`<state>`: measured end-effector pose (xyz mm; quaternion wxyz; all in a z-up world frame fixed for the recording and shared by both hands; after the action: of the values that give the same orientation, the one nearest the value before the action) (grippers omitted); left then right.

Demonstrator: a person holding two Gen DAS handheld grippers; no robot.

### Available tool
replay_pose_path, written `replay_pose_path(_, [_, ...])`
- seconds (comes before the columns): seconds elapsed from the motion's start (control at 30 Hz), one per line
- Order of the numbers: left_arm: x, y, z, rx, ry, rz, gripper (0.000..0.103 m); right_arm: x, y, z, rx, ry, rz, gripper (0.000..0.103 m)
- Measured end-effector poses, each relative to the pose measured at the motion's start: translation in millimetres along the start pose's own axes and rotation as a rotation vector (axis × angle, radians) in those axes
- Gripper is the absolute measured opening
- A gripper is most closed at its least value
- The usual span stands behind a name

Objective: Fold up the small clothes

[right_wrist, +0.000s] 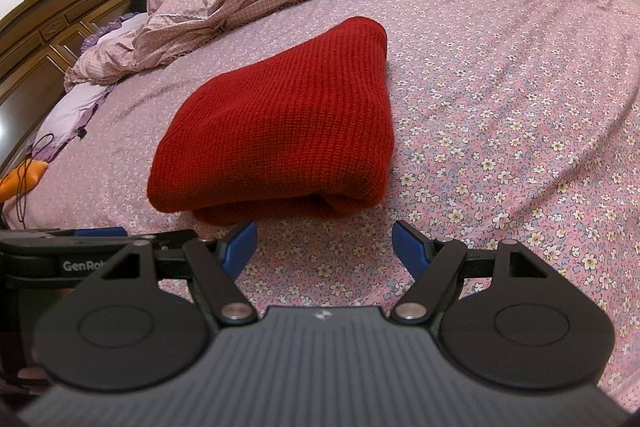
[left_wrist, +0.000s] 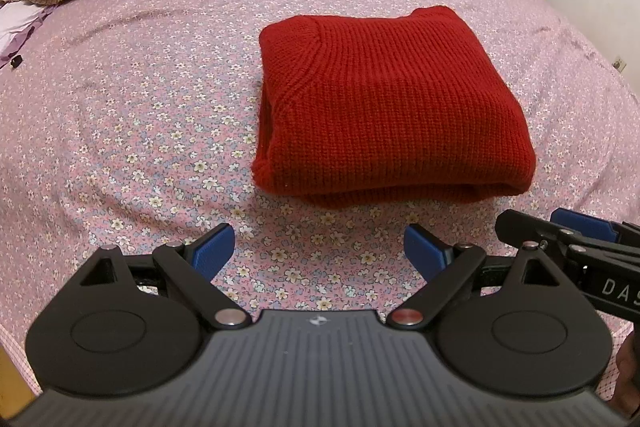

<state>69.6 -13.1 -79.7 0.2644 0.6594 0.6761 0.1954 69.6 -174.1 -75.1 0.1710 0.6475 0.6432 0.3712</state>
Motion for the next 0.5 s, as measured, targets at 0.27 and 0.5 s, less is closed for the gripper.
replay_pose_path(0.27, [-0.7,-0.3,0.2,0.001,0.000,0.004,0.094,0.4,0.0,0.0,0.000,-0.001,-0.001,0.076])
replay_pose_path(0.5, [-1.2,0.0,0.3,0.002,0.000,0.003,0.094,-0.2,-1.4,0.1,0.000,-0.001,-0.003,0.076])
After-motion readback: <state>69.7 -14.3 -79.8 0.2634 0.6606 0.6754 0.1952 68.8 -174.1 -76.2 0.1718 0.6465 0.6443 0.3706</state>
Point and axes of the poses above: each gripper's, at about its wrist camera, not at the fingertips, and z roughly the way its jaws point, x to its left, y to its top, the point moved 9 cm from there along z, roughly the way its jaws point, and after that the axes turned 4 degrees about -y, right-handed, at the moved point
